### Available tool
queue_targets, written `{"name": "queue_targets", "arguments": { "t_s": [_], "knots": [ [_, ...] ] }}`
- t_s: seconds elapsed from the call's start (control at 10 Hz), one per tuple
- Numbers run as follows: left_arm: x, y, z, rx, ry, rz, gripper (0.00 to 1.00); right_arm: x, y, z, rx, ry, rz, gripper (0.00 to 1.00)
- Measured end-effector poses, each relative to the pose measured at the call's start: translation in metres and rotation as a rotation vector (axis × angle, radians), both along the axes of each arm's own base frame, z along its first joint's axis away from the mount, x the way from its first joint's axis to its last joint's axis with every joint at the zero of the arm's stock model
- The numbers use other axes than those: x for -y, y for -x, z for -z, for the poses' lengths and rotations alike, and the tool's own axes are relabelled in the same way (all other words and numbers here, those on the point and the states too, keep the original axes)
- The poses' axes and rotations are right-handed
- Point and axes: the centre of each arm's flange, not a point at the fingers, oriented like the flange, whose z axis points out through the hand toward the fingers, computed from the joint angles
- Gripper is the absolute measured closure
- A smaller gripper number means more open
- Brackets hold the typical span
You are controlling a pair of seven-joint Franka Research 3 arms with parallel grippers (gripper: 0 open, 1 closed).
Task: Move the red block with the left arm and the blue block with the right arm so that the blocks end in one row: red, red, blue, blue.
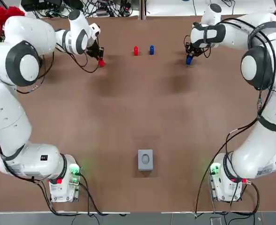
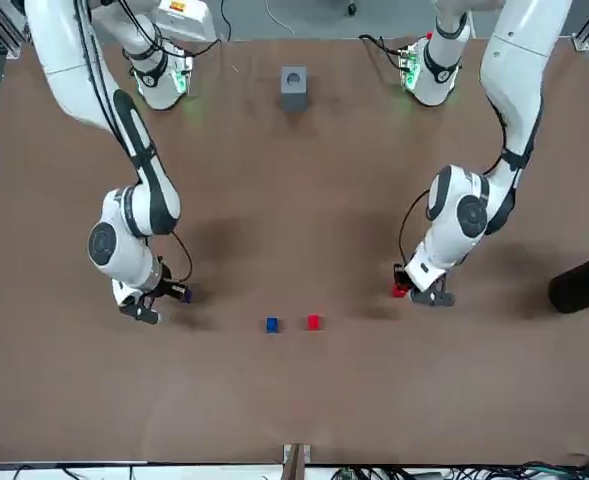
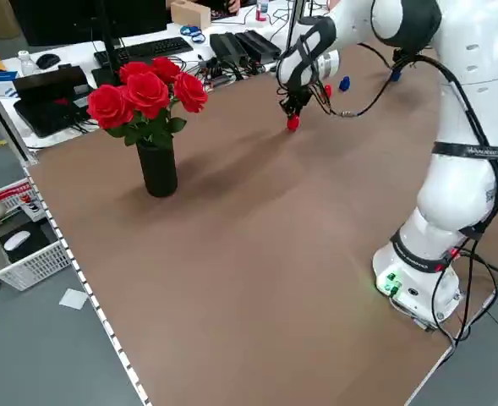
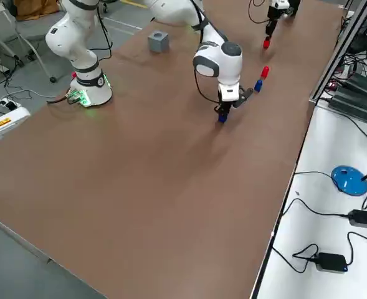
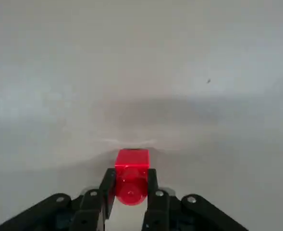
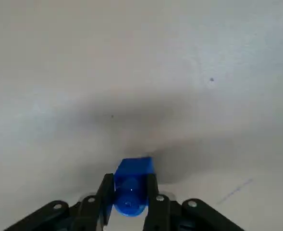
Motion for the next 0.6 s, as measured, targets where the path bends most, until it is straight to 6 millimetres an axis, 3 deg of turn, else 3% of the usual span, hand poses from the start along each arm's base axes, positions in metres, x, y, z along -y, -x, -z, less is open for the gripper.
{"name": "queue_targets", "arguments": {
  "t_s": [0.6],
  "knots": [
    [0.056,-0.025,0.005,0.019,0.000,-0.080,0.70,-0.039,-0.009,0.000,-0.003,-0.023,0.045,0.70]
  ]
}}
